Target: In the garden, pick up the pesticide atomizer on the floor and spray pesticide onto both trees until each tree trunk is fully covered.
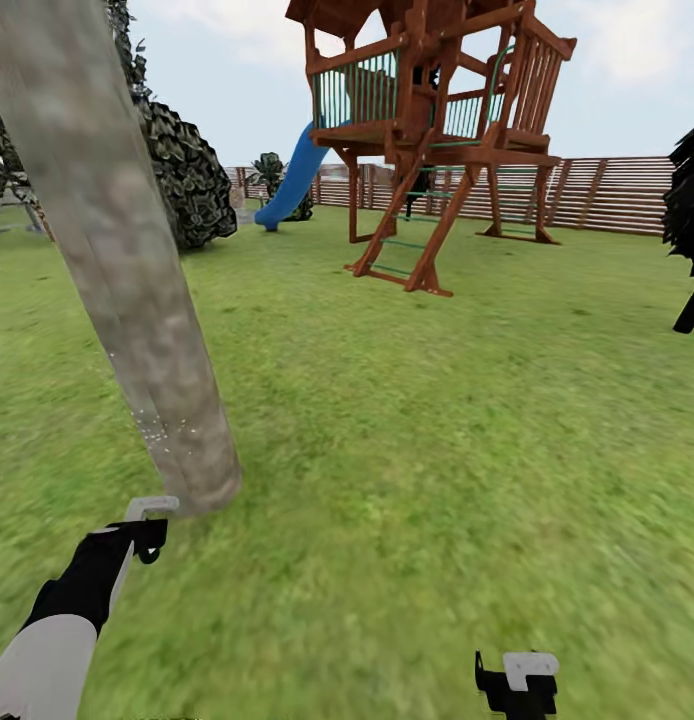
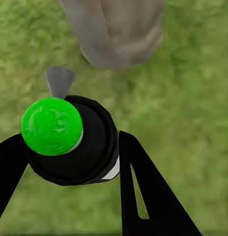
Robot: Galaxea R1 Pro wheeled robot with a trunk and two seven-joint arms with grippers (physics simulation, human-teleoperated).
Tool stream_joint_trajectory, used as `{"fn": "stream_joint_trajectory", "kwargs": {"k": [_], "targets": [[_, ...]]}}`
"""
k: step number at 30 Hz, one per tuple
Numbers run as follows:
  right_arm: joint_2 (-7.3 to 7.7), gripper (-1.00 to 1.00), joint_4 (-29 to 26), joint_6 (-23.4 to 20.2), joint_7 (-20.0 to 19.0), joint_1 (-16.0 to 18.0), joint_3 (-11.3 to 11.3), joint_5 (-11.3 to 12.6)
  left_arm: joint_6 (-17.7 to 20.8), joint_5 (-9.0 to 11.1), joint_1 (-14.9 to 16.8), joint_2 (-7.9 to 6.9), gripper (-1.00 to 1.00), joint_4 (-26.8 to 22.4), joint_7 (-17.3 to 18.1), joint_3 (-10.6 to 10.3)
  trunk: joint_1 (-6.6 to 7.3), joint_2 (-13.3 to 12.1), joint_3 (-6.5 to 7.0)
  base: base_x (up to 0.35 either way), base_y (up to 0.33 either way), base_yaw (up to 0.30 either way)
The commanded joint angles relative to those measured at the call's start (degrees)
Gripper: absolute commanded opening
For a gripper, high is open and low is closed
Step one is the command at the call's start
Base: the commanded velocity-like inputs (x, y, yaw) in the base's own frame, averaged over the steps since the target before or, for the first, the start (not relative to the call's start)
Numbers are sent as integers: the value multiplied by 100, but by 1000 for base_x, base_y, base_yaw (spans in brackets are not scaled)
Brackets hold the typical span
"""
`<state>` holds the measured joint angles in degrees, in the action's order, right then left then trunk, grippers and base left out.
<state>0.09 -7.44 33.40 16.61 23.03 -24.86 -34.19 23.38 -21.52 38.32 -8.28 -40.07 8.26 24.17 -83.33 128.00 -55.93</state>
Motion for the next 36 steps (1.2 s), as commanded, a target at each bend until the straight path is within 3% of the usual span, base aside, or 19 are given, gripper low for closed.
{"fn": "stream_joint_trajectory", "kwargs": {"k": [1,10,24,29,33,36], "targets": [[0,100,-1,0,0,0,-1,0,0,-1,0,-3,-100,0,0,0,0,0,0,122,-270,271],[0,100,-3,0,0,0,0,0,0,-1,0,-2,-100,0,0,0,0,0,0,168,-250,46],[0,100,-3,0,0,0,-1,0,-20,33,0,-8,-100,-57,11,-8,0,0,0,154,-153,256],[7,100,-3,0,0,0,-1,0,-2,50,71,-135,-100,-100,164,24,0,0,0,1,-1,26],[9,100,-5,0,0,0,-1,0,44,60,102,-180,-100,-563,517,32,0,0,0,0,0,0],[9,100,-3,0,0,0,-1,0,55,66,108,-346,-100,-633,667,50,0,0,0,0,0,0]]}}
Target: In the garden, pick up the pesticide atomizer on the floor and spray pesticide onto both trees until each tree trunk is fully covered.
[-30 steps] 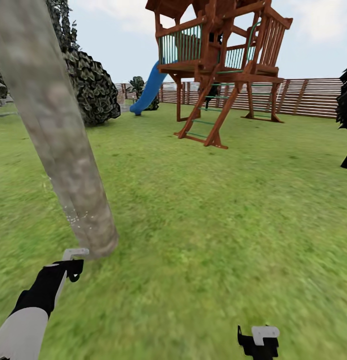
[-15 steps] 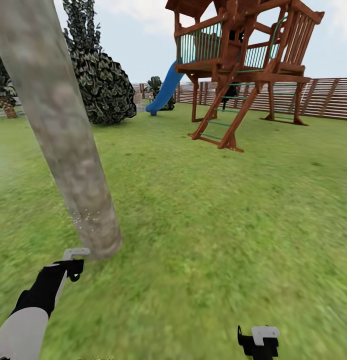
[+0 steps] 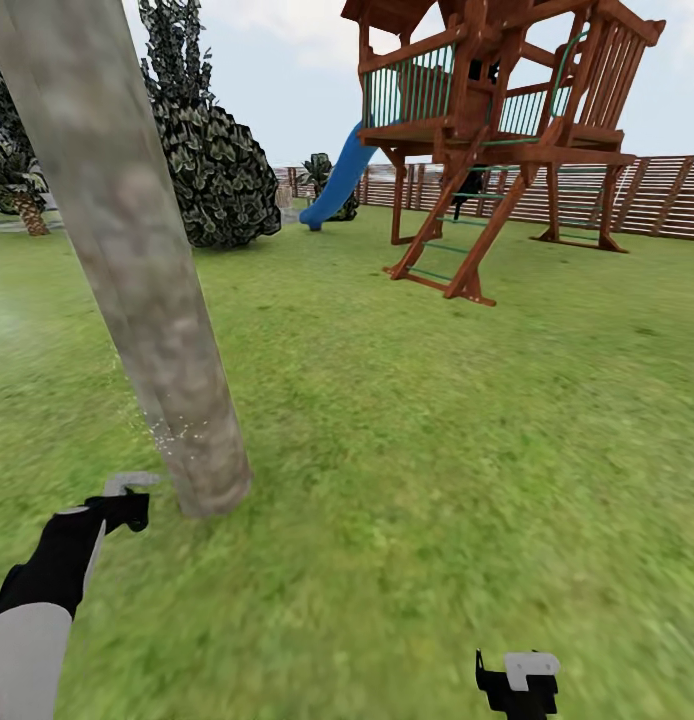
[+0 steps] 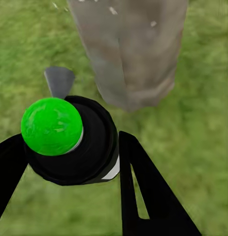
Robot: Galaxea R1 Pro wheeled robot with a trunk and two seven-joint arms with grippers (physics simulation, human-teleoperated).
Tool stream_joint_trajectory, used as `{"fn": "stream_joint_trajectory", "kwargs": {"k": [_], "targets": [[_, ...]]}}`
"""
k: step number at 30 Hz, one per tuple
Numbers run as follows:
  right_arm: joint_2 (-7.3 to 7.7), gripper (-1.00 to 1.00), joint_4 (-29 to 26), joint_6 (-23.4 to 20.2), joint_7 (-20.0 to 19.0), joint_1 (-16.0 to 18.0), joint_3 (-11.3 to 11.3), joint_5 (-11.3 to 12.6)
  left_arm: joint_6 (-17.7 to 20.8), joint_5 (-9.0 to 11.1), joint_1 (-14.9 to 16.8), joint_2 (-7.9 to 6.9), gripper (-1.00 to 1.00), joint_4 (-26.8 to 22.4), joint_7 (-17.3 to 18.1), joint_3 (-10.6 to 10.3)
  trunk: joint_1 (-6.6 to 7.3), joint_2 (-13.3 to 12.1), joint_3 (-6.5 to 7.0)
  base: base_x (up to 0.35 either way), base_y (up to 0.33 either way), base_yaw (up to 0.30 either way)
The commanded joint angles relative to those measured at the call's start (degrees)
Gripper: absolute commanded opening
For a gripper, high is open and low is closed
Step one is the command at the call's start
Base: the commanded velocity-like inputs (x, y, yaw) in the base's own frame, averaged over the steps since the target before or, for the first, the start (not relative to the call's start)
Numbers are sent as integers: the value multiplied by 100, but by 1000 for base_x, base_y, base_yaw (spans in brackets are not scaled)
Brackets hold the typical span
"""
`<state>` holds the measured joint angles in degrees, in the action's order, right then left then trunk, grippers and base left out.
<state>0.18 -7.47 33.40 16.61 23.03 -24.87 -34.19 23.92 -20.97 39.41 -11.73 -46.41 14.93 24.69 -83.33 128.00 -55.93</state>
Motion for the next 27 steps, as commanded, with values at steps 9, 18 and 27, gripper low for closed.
{"fn": "stream_joint_trajectory", "kwargs": {"k": [9,18,27], "targets": [[0,100,-8,0,2,0,0,2,84,16,359,-35,-100,-1,118,-36,0,0,0,0,0,156],[0,100,-8,0,4,0,0,6,429,9,779,283,-100,-8,323,-362,0,0,0,0,0,14],[9,100,-8,0,0,0,-2,0,540,86,878,25,-100,-16,588,-411,0,0,0,0,0,0]]}}
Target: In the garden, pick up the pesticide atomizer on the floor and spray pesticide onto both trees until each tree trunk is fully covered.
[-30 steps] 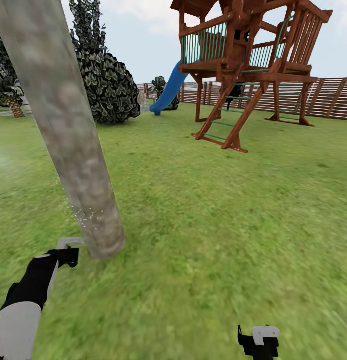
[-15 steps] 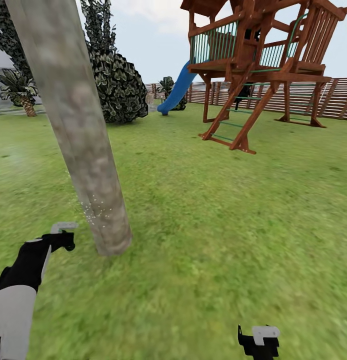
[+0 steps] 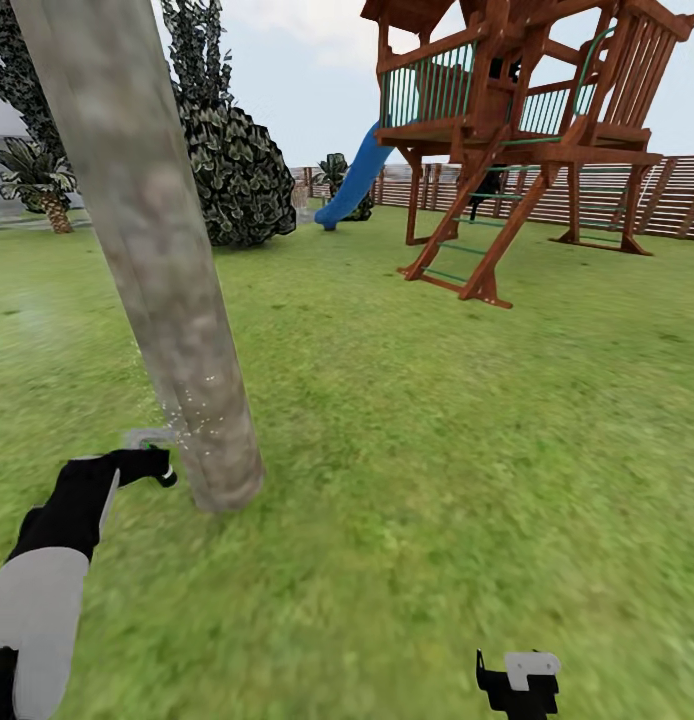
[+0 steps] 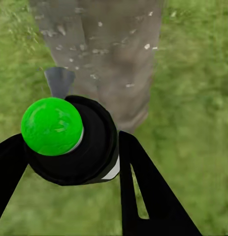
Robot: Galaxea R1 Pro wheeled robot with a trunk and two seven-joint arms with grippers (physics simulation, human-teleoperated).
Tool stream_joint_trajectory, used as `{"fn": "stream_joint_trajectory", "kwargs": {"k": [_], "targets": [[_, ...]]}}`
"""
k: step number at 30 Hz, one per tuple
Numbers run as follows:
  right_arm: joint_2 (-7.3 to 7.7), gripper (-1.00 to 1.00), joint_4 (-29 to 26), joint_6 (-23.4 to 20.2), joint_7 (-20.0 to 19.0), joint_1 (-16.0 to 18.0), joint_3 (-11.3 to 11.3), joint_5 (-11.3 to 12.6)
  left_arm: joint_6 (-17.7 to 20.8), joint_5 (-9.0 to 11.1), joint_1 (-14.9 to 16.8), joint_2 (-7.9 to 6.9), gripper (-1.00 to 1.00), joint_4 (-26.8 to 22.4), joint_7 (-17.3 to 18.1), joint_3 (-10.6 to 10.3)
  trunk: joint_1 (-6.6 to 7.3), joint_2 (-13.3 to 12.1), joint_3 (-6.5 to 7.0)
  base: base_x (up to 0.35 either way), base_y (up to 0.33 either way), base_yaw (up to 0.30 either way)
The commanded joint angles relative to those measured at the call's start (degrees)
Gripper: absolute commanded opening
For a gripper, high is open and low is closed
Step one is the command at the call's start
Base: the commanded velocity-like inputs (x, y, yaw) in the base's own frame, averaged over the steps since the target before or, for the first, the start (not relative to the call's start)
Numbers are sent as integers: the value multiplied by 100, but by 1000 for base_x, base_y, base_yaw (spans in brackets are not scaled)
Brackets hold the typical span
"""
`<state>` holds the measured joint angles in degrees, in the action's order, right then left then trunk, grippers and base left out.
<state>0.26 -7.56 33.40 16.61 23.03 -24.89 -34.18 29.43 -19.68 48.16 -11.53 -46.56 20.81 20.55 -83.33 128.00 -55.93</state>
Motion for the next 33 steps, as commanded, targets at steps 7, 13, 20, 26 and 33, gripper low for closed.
{"fn": "stream_joint_trajectory", "kwargs": {"k": [7,13,20,26,33], "targets": [[0,100,8,-5,0,0,2,0,7,-74,167,-188,-100,7,2,-143,0,0,0,0,0,0],[0,100,9,-7,0,0,2,0,108,-40,205,-251,-100,-211,2,-163,0,0,0,0,0,0],[0,100,9,-6,0,0,2,0,682,-46,325,-573,-100,-533,34,-140,0,0,0,0,0,0],[0,100,8,-5,0,0,2,0,600,-42,221,-615,-100,-555,40,-178,0,0,0,0,0,0],[-5,100,7,0,0,0,2,0,608,-43,220,-500,-100,-609,28,-177,0,0,0,85,-170,0]]}}
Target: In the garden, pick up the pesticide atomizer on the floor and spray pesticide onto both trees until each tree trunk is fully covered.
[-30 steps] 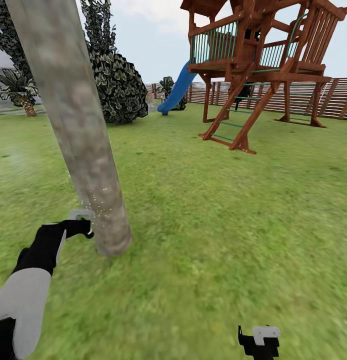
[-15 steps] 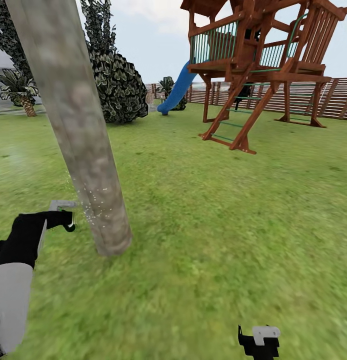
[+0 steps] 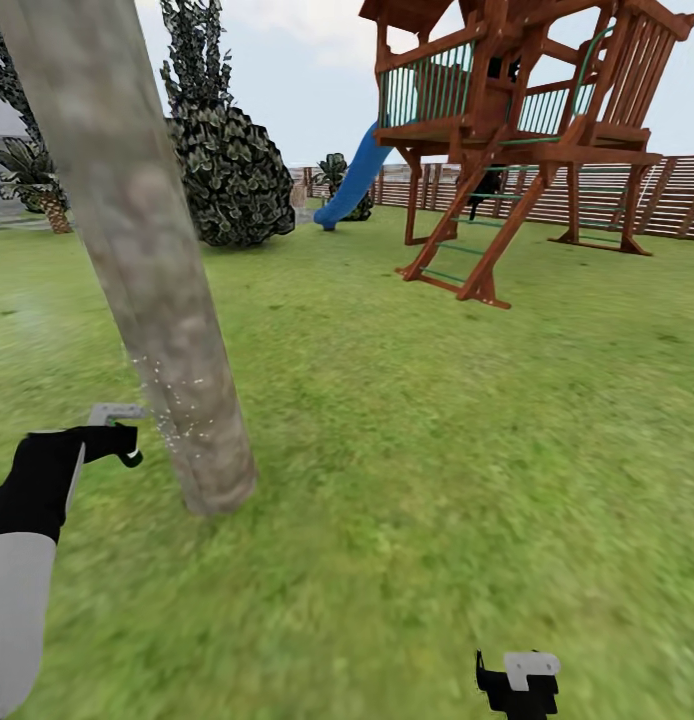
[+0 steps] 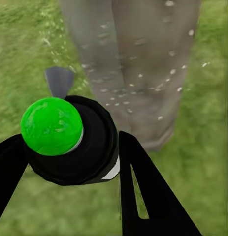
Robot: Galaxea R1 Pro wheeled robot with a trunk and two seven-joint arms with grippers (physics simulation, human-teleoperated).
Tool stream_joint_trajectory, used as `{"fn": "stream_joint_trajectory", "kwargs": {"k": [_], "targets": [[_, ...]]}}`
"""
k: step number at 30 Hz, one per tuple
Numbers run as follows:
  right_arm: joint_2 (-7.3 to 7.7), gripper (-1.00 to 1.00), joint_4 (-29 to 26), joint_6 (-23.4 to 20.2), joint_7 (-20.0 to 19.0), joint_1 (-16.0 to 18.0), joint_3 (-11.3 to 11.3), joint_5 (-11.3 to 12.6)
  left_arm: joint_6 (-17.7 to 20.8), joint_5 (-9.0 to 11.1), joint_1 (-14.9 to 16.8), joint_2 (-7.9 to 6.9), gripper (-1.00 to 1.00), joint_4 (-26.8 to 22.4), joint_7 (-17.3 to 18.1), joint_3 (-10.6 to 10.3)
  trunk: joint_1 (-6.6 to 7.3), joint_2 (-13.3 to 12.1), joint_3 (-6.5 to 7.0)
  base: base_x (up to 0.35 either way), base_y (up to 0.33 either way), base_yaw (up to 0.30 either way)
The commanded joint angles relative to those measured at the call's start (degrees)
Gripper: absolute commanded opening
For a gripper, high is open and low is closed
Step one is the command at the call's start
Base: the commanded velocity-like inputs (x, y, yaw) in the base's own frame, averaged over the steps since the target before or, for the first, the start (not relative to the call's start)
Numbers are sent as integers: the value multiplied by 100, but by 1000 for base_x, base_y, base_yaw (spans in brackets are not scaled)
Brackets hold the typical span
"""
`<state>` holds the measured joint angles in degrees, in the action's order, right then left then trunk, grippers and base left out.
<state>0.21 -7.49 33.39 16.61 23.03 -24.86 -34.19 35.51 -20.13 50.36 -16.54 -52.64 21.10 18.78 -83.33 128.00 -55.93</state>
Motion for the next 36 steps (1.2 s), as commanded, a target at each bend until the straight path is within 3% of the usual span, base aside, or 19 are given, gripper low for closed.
{"fn": "stream_joint_trajectory", "kwargs": {"k": [1,10,36], "targets": [[-1,100,-1,-2,0,0,-1,0,-2,2,0,1,-100,-1,0,2,0,0,0,36,-266,7],[-4,100,-2,0,0,0,-1,0,-15,0,0,13,-100,26,-22,3,0,0,0,4,-273,204],[5,100,-6,-1,9,0,-1,9,-9,-17,0,12,-100,8,-79,11,0,0,0,0,-274,3]]}}
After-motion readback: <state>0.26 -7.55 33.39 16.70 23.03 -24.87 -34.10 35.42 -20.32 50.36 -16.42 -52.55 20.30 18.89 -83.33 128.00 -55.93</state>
